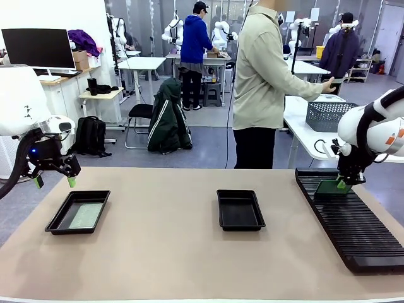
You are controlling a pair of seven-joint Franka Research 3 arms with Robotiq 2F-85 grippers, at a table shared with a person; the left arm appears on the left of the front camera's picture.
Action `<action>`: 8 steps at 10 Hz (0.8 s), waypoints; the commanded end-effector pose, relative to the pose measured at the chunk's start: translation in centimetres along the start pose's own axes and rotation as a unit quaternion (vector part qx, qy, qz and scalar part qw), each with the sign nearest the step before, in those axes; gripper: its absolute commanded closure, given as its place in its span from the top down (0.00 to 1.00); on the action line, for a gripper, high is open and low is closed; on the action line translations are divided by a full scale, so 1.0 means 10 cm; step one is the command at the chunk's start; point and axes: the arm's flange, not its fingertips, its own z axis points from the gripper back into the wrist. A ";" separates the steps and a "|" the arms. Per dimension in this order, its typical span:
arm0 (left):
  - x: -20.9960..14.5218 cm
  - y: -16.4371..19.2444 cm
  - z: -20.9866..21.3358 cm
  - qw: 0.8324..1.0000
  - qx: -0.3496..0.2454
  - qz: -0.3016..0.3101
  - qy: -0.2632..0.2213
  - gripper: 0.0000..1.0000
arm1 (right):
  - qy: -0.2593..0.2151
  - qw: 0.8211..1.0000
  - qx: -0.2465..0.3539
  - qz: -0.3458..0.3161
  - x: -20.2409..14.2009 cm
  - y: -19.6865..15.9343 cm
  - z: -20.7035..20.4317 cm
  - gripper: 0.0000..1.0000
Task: Inspect and transfer BCBs to ESD trays.
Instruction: Pick up the Blank PCB from the PCB Rack and place it in the right ESD tray.
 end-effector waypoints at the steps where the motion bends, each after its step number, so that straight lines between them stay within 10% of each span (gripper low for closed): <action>1: -0.01 0.00 -0.02 1.000 -0.003 -0.001 -0.004 0.97 | 0.007 1.000 0.011 -0.005 0.06 0.02 0.06 0.00; 8: -0.01 0.00 -0.02 1.000 -0.003 -0.001 -0.004 0.97 | 0.011 1.000 0.018 -0.009 0.08 0.04 0.10 0.00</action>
